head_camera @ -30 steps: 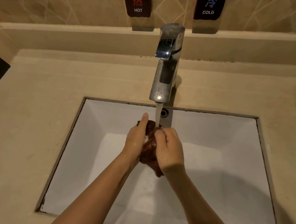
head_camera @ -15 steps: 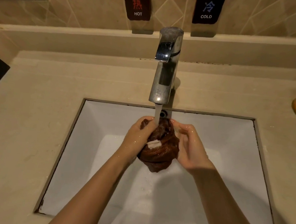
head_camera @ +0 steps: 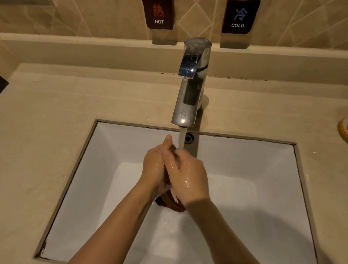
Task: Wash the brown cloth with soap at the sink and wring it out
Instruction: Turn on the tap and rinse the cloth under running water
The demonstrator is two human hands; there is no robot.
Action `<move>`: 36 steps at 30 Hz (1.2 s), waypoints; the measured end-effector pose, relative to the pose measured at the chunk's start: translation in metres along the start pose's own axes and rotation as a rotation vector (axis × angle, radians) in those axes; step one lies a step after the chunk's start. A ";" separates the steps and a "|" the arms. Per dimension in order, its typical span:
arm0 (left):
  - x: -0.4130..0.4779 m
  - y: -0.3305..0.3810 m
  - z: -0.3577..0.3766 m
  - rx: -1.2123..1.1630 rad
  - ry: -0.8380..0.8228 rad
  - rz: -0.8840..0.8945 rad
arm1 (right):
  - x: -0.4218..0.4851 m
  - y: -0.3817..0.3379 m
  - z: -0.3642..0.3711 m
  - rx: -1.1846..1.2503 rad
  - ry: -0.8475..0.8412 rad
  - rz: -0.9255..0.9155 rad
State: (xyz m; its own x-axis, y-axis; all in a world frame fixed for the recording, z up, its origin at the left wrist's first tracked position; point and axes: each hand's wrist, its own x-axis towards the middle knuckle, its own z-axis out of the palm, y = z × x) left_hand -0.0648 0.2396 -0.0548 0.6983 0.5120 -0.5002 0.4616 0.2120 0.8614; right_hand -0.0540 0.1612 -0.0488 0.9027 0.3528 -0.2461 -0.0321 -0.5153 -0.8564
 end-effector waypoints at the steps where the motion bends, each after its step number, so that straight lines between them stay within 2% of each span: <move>1: -0.002 -0.001 0.003 0.052 0.000 0.025 | 0.006 0.000 0.004 -0.004 0.068 0.040; 4: -0.006 -0.008 0.008 0.170 0.003 0.074 | 0.029 0.007 0.000 0.010 0.203 0.148; 8: 0.003 -0.003 0.003 0.213 0.031 0.105 | 0.014 0.004 0.006 -0.028 0.115 0.140; 10: 0.004 -0.001 0.002 0.159 0.063 0.070 | -0.003 -0.005 0.011 -0.089 0.089 0.091; 12: -0.003 -0.002 0.004 0.143 0.050 0.058 | 0.001 -0.007 0.010 -0.066 0.172 0.043; 16: -0.015 -0.007 0.010 0.062 -0.062 0.012 | 0.036 0.016 0.002 0.088 0.224 0.133; 19: -0.015 -0.005 0.006 0.025 -0.136 -0.005 | 0.042 0.028 -0.001 0.126 0.129 0.155; 24: -0.006 -0.008 -0.011 -0.148 -0.164 -0.037 | 0.024 0.034 -0.026 0.273 -0.251 0.157; 25: -0.005 -0.008 -0.013 -0.155 -0.169 -0.047 | 0.020 0.035 -0.029 0.283 -0.282 0.136; 30: -0.006 -0.009 -0.017 -0.239 -0.219 -0.084 | 0.022 0.016 -0.024 0.638 -0.159 0.199; 36: -0.003 -0.008 -0.022 -0.233 -0.337 -0.110 | 0.034 -0.003 -0.017 1.211 -0.142 0.344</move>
State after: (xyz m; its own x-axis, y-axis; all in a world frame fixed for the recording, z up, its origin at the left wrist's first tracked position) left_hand -0.0825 0.2549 -0.0587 0.8095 0.1834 -0.5577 0.4340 0.4527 0.7789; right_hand -0.0157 0.1614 -0.0467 0.7181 0.4623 -0.5201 -0.6939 0.4187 -0.5858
